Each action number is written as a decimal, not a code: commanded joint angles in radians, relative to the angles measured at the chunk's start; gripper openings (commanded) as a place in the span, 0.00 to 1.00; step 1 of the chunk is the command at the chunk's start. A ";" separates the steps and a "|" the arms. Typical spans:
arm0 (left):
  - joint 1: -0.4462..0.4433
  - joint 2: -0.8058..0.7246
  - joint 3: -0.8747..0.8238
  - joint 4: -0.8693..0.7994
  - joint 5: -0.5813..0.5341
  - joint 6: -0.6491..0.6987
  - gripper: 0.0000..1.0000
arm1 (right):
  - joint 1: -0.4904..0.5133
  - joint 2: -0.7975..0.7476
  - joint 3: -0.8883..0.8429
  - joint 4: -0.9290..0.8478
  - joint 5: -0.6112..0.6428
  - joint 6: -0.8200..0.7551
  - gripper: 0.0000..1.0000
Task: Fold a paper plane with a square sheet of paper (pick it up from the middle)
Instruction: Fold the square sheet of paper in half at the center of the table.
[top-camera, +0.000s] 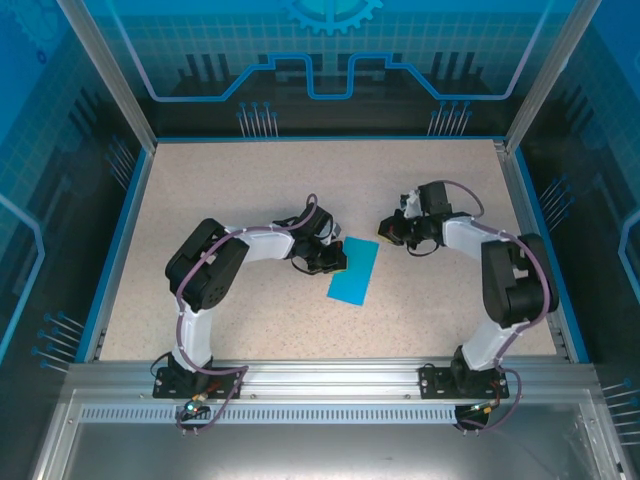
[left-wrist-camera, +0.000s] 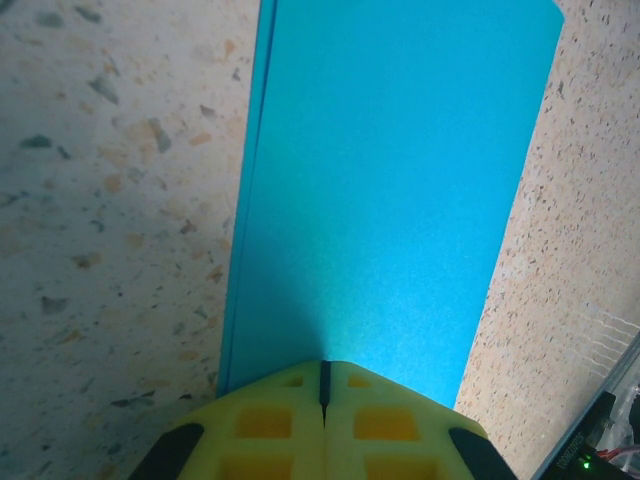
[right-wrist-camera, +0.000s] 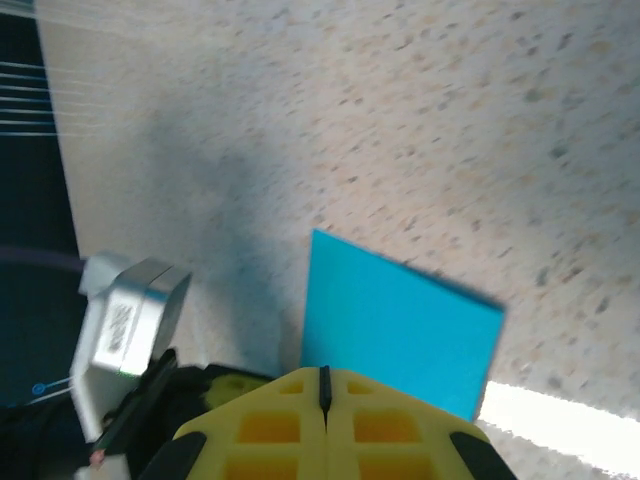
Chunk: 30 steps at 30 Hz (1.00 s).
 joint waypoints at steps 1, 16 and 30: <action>-0.012 0.037 -0.052 -0.121 -0.081 -0.026 0.00 | 0.050 -0.064 -0.087 -0.018 -0.027 0.013 0.00; -0.012 0.038 -0.043 -0.131 -0.071 -0.019 0.00 | 0.266 -0.205 -0.416 0.291 -0.008 0.258 0.00; -0.012 0.032 -0.046 -0.140 -0.075 -0.011 0.00 | 0.315 -0.092 -0.464 0.302 0.029 0.228 0.00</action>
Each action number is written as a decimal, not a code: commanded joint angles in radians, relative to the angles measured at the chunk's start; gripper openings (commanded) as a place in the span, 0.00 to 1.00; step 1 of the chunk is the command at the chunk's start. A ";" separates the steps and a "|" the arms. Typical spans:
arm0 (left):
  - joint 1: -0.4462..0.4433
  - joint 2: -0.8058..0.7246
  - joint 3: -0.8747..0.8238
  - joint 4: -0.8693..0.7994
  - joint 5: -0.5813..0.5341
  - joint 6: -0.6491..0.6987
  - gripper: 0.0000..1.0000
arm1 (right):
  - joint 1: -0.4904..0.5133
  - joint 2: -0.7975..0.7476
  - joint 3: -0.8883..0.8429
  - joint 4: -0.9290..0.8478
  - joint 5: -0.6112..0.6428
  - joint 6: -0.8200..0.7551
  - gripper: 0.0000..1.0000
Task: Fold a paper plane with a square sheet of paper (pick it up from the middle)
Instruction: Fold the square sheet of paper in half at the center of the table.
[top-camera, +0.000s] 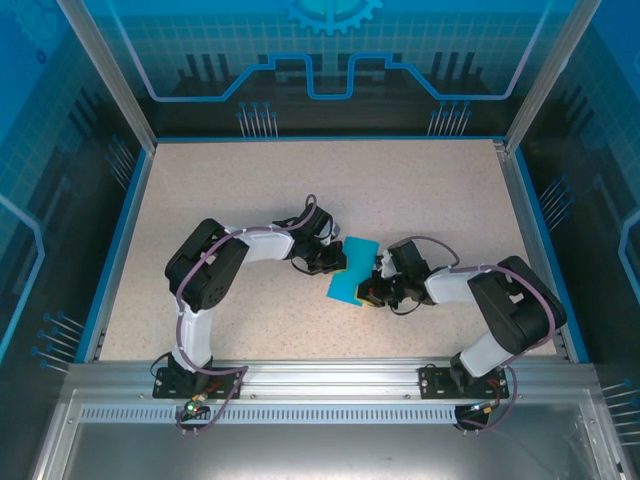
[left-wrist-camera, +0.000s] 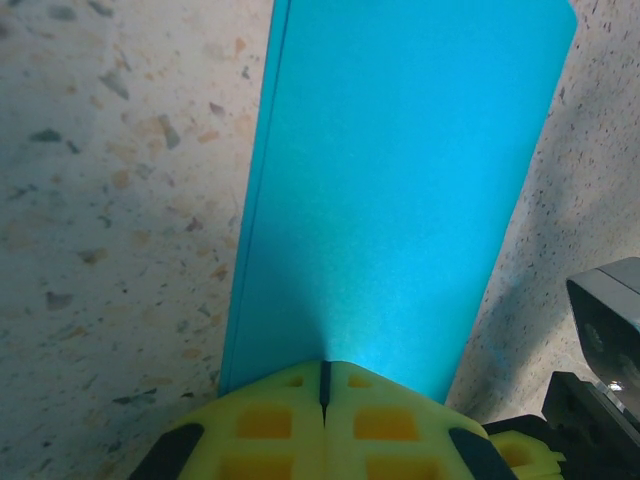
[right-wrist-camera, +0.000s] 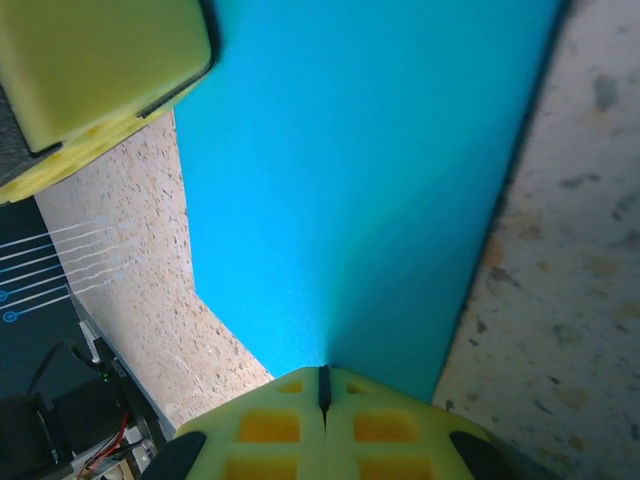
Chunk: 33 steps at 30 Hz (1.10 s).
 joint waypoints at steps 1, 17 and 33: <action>-0.011 0.032 -0.039 -0.150 -0.076 0.013 0.00 | 0.010 0.010 -0.017 -0.017 0.019 -0.007 0.00; -0.011 0.043 -0.035 -0.149 -0.071 0.012 0.00 | 0.023 -0.012 -0.064 0.013 -0.021 -0.005 0.00; -0.011 0.046 -0.014 -0.168 -0.069 0.022 0.00 | -0.302 0.077 0.268 -0.079 -0.094 -0.141 0.00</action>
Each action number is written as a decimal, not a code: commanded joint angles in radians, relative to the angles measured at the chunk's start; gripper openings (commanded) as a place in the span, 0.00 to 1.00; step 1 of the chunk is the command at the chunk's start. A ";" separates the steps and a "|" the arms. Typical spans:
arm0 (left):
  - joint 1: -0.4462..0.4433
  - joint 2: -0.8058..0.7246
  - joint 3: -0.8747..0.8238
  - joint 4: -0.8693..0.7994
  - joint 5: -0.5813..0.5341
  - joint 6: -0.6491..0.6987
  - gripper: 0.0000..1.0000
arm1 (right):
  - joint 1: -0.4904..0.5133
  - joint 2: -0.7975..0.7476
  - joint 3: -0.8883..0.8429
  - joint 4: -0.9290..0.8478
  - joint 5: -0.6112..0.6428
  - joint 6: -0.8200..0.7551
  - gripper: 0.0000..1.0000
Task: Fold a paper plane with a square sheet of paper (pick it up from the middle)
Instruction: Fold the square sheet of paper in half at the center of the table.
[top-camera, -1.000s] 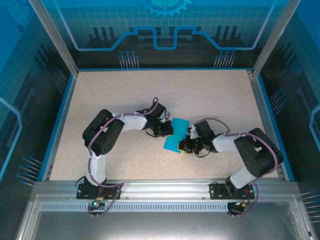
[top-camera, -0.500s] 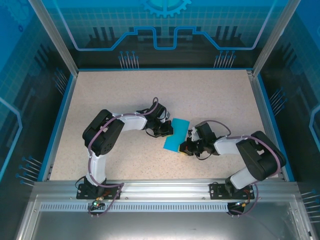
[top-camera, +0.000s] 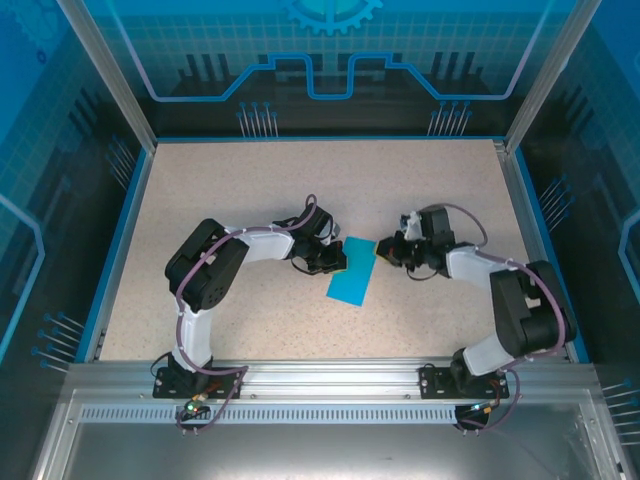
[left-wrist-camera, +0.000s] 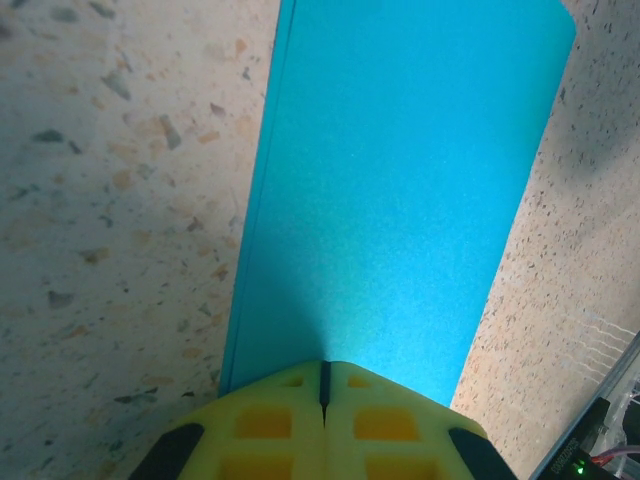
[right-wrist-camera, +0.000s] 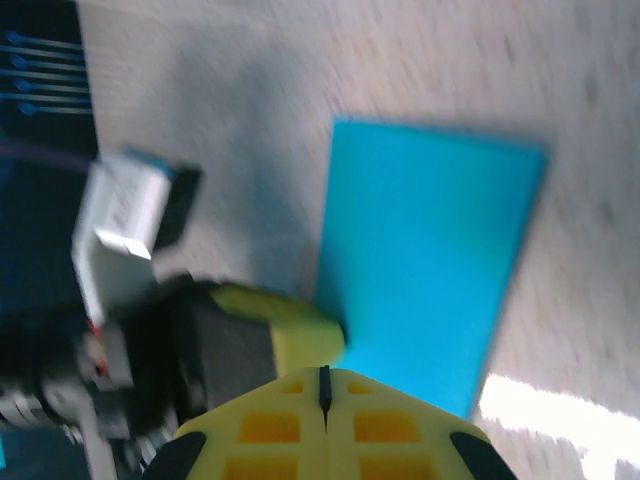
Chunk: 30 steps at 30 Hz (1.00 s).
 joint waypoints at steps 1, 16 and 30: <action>-0.011 0.047 -0.007 -0.173 -0.067 0.030 0.00 | -0.040 0.126 0.070 0.025 -0.064 -0.018 0.00; -0.012 0.050 0.012 -0.176 -0.048 0.025 0.00 | -0.084 0.354 0.164 -0.046 -0.046 -0.127 0.00; -0.017 0.041 0.011 -0.180 -0.054 0.012 0.00 | -0.101 0.351 0.227 -0.037 -0.102 -0.117 0.00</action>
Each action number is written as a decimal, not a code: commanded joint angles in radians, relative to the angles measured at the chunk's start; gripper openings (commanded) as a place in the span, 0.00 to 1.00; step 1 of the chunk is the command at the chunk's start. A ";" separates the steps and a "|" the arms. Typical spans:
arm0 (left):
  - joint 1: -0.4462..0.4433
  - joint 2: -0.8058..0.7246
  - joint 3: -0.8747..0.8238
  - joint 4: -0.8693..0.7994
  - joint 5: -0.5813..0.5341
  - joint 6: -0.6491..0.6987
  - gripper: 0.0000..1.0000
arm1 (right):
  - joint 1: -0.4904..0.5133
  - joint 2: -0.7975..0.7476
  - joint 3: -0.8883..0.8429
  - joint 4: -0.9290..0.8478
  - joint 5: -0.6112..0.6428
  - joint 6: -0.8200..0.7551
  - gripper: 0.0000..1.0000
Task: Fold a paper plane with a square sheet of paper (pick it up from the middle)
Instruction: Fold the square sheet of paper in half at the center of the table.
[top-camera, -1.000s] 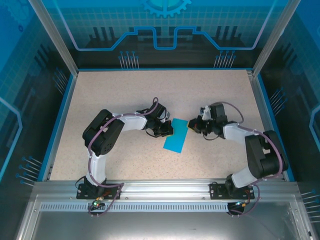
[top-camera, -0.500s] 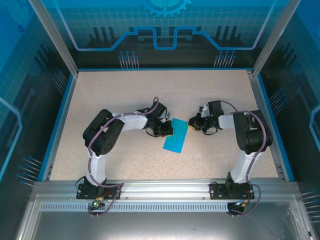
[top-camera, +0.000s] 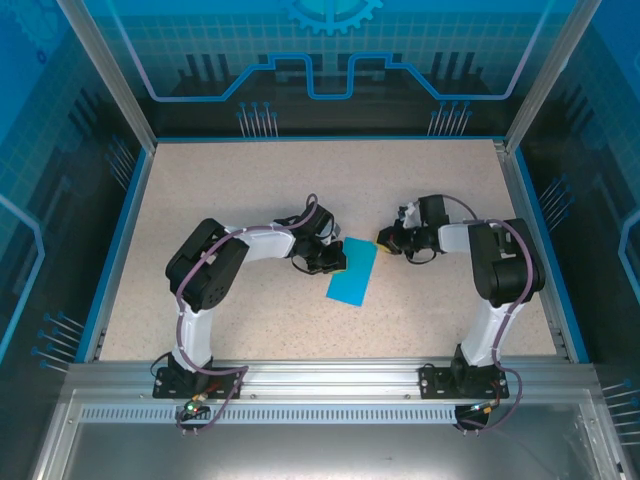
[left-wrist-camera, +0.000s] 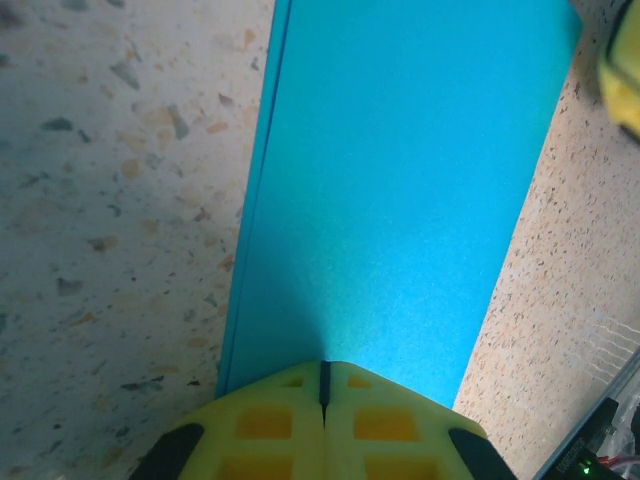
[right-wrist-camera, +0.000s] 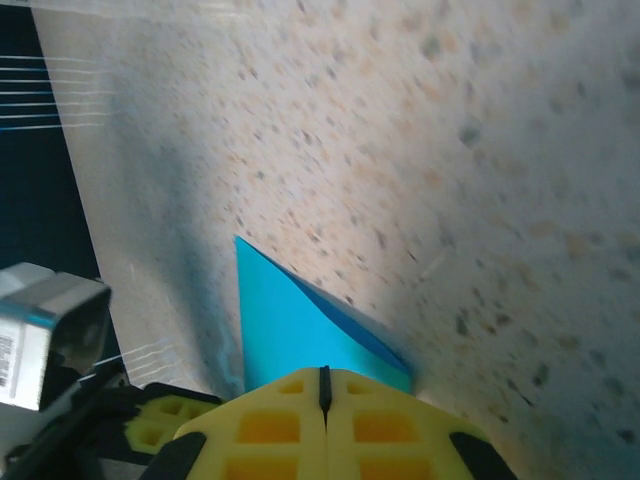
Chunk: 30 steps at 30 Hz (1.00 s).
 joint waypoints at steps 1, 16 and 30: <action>-0.014 0.038 -0.015 -0.129 -0.047 0.004 0.00 | -0.021 0.042 0.032 -0.025 0.001 -0.029 0.00; -0.016 0.021 0.007 -0.133 -0.033 -0.007 0.00 | -0.022 0.020 0.059 -0.097 -0.005 -0.064 0.01; 0.073 -0.174 -0.054 0.021 0.084 -0.076 0.42 | 0.133 -0.332 -0.194 -0.198 0.187 0.002 0.33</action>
